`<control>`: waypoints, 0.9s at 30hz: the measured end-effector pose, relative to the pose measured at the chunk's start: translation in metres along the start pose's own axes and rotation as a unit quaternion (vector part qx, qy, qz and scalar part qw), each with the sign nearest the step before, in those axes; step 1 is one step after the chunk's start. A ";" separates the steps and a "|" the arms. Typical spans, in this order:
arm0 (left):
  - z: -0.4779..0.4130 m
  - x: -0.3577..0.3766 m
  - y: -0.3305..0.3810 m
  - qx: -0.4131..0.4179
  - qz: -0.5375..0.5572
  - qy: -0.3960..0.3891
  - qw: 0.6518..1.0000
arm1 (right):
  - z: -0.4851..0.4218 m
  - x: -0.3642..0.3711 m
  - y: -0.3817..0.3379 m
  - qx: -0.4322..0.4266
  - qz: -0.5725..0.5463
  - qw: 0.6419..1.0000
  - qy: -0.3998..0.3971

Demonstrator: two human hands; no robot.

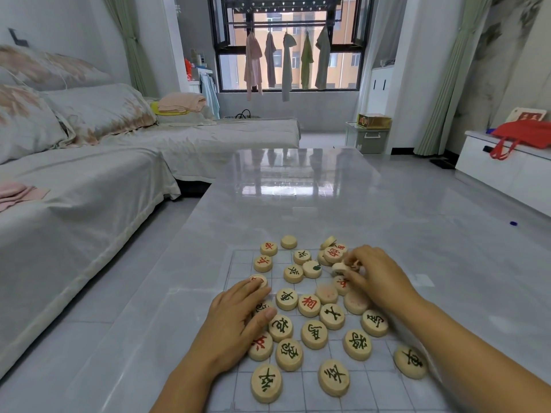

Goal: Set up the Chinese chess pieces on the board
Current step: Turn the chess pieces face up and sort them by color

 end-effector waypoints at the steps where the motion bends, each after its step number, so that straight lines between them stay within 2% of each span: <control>1: 0.000 0.000 0.000 0.000 -0.004 0.000 1.000 | 0.003 -0.001 0.004 0.019 -0.006 1.000 -0.011; 6: 0.000 0.001 -0.003 -0.001 -0.005 0.006 1.000 | -0.004 0.000 0.011 0.069 -0.071 0.995 0.000; 8: -0.001 0.002 -0.004 -0.002 -0.006 0.006 1.000 | -0.010 0.004 0.010 0.108 -0.121 0.986 -0.024; 10: -0.002 0.002 -0.004 -0.002 -0.008 0.007 1.000 | -0.011 0.009 0.007 0.125 -0.109 0.984 -0.059; 14: -0.001 0.003 -0.004 0.002 -0.011 0.011 1.000 | -0.012 0.017 -0.006 0.038 0.084 0.994 -0.055; 16: -0.001 0.003 -0.005 0.003 -0.009 0.011 1.000 | -0.016 0.019 -0.009 0.010 0.078 0.997 -0.027; 19: -0.002 0.003 -0.005 0.001 -0.011 0.011 1.000 | -0.021 0.026 -0.010 -0.024 0.058 0.996 -0.055; 23: -0.002 0.004 -0.008 -0.004 -0.002 0.012 1.000 | -0.010 0.015 0.005 -0.021 0.074 0.996 -0.034; 27: -0.002 0.005 -0.007 -0.003 -0.006 0.012 1.000 | 0.019 0.002 0.026 -0.061 0.011 0.993 -0.097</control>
Point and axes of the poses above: each hand's wrist, its own z-axis away from the middle knuckle, its own x-axis out of the palm, y = z × x, the point moved 5 cm from there along -z, towards the middle knuckle, and after that the axes turned 13 degrees about -z, right-handed, at the moved point
